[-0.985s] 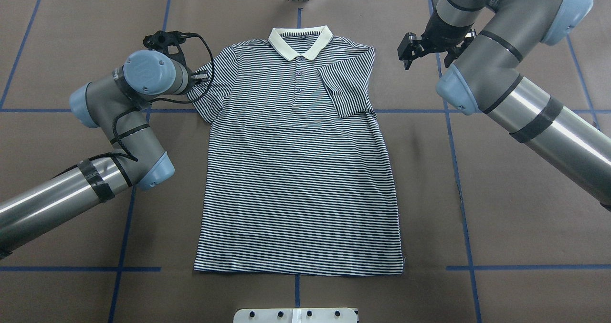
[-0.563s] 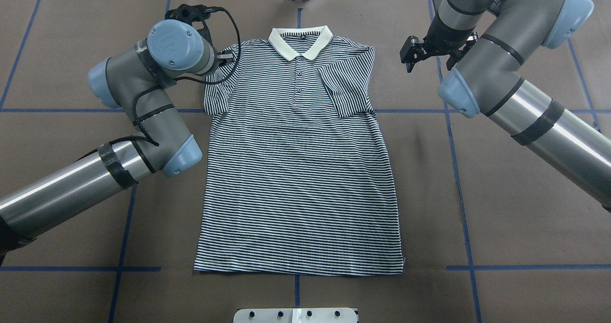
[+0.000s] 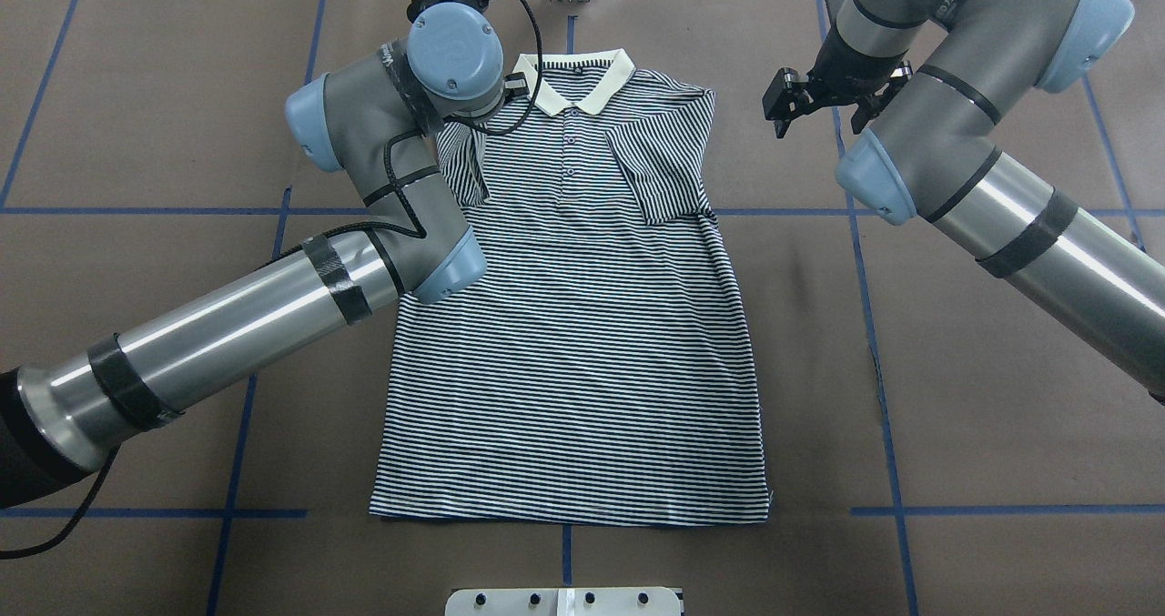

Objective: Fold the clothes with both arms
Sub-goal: 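Grasp the other sleeve with the left gripper and fold it inward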

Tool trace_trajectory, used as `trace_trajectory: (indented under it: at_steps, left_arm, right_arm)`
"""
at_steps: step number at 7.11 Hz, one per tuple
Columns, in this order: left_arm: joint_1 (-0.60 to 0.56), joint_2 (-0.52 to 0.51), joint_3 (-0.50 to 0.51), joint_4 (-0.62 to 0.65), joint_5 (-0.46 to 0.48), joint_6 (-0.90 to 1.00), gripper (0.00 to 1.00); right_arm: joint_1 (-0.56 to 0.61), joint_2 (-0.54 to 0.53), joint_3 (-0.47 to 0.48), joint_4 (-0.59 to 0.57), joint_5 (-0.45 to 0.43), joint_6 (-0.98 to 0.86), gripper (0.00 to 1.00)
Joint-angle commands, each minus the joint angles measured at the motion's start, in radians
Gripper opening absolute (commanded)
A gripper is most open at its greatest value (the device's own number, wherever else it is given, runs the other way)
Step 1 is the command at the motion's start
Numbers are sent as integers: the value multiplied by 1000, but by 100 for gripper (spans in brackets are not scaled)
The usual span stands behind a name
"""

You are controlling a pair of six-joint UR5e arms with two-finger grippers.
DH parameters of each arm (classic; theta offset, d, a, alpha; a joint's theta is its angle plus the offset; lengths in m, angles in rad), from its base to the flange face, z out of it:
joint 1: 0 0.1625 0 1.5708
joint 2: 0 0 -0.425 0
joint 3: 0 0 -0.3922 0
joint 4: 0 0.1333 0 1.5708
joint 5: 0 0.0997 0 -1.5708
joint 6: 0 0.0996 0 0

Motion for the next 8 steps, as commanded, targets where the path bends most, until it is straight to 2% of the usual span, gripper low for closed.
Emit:
trace_trajectory:
  at_steps: [1,3,4,6,8]
  left_arm:
    - [22,-6,24,-67,15,-3,100]
    - [10,14,-1,-95,4,49,100]
    - [7,84,-102,-89,-38,111,100]
    - [5,265,-344,-23,-77,144,100]
    - [8,481,-643,-14,-149,216,99]
  right_arm:
    - [0,-3,-1,6,0,2,100]
    - [2,-32,-8,92,-1,12,100]
    - [3,-41,2,98,6,14,100]
    - [-33,-101,97,103,-7,151,100]
    - [-203,-304,377,106,-128,332,100]
